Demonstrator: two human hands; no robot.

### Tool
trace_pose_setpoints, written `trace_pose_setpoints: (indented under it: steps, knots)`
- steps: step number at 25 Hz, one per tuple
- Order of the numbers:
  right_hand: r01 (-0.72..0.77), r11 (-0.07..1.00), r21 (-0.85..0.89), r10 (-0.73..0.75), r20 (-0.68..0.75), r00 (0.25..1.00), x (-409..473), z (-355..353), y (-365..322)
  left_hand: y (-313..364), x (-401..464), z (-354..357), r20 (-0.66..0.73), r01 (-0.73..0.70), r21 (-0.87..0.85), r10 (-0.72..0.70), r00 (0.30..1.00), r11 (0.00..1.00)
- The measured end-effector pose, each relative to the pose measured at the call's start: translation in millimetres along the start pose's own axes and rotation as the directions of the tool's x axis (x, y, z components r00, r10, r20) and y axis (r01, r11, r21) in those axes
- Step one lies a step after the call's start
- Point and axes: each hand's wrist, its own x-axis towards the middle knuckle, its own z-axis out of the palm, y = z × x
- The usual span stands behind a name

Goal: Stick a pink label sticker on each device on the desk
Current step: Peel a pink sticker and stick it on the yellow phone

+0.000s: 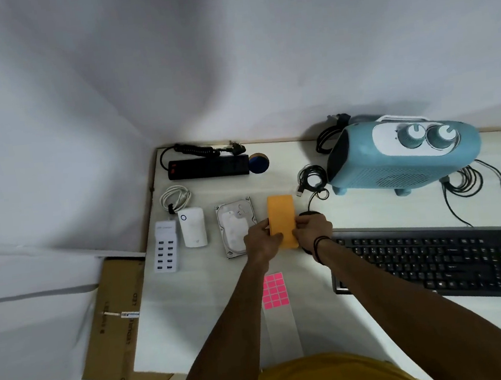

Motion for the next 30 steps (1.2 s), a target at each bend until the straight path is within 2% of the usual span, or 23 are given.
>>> trace_pose_setpoints:
  steps: [4, 7, 15, 23, 27, 30]
  knots:
    - [-0.030, 0.999, -0.021, 0.032, 0.060, 0.998, 5.1, 8.0, -0.6, 8.1, 4.3, -0.3, -0.014, -0.036, 0.212, 0.039, 0.999, 0.977]
    - [-0.034, 0.998, -0.054, 0.039, 0.095, 0.995, 4.9, 14.0, -2.9, 12.8, 6.7, -1.3, -0.025, -0.029, 0.303, 0.038, 0.999, 0.952]
    - [0.024, 0.987, -0.159, 0.005, 0.176, 0.984, -1.1, 22.6, -11.1, 9.2, 4.2, -8.8, -0.028, 0.017, 0.332, -0.008, 1.000, 0.943]
    - [0.035, 0.964, -0.262, 0.009, 0.164, 0.986, 0.1, 17.6, -11.9, 18.7, 9.3, -0.5, 0.028, -0.041, 0.405, 0.032, 0.999, 0.913]
    - [0.055, 0.961, -0.270, -0.008, 0.171, 0.985, -3.3, 15.7, -11.6, 17.8, 6.0, -7.0, 0.062, -0.022, 0.341, 0.001, 0.998, 0.940]
    - [0.127, 0.952, -0.279, -0.083, 0.166, 0.983, -14.4, 13.9, -8.9, 14.6, -9.1, -13.5, 0.047, -0.030, 0.267, 0.018, 0.999, 0.963]
